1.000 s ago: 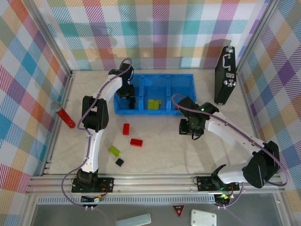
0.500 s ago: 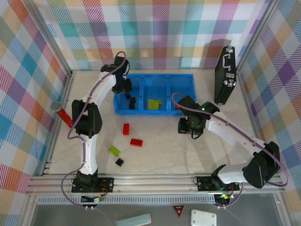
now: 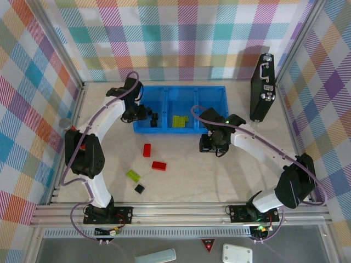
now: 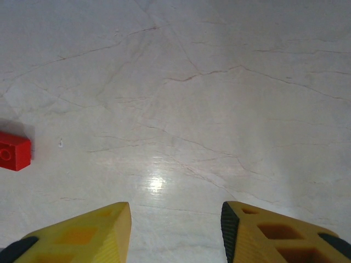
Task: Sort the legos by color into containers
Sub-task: Place the lego in the container, then pick up the lego from the bottom-center of the table.
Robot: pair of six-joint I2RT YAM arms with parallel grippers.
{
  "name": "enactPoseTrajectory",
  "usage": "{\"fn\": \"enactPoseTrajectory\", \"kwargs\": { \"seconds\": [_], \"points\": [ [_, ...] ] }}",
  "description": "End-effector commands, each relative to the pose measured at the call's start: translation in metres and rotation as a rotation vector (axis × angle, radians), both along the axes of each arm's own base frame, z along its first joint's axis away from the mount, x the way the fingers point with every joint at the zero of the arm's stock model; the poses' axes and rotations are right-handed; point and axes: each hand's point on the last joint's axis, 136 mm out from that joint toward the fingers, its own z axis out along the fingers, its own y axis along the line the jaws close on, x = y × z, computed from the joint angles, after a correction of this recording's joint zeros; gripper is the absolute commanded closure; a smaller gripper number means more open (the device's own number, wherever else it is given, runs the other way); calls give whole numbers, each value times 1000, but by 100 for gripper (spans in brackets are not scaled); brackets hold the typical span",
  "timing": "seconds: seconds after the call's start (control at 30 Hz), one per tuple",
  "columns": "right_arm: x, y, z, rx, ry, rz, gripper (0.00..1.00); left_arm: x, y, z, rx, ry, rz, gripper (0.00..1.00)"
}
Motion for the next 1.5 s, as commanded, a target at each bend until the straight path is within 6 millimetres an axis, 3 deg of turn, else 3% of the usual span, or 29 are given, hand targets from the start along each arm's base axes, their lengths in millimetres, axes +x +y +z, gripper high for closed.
{"fn": "enactPoseTrajectory", "kwargs": {
  "seconds": [0.0, 0.23, 0.4, 0.8, 1.03, 1.2, 1.47],
  "points": [
    [3, 20, 5, 42, -2, 52, 51, -18, 6, 9, -19, -21, 11, 60],
    [3, 50, -1, 49, 16, 138, 52, -53, 27, -1, 29, 9, 25, 60],
    [-2, 79, -8, 35, 30, 208, 52, -67, 49, -12, 34, 39, 62, 60],
    [-19, 147, -30, -26, 52, 355, 49, -71, 98, -15, -49, 15, 158, 60],
    [-21, 171, -40, -56, 40, 257, 35, -65, 112, -12, -54, -41, 172, 60],
    [-23, 188, -43, -41, -6, 143, 25, -63, 112, -14, -79, -64, 173, 61],
    [-24, 199, -47, -88, -71, -17, 7, -62, 110, -9, -100, -97, 177, 61]
  ]
}}
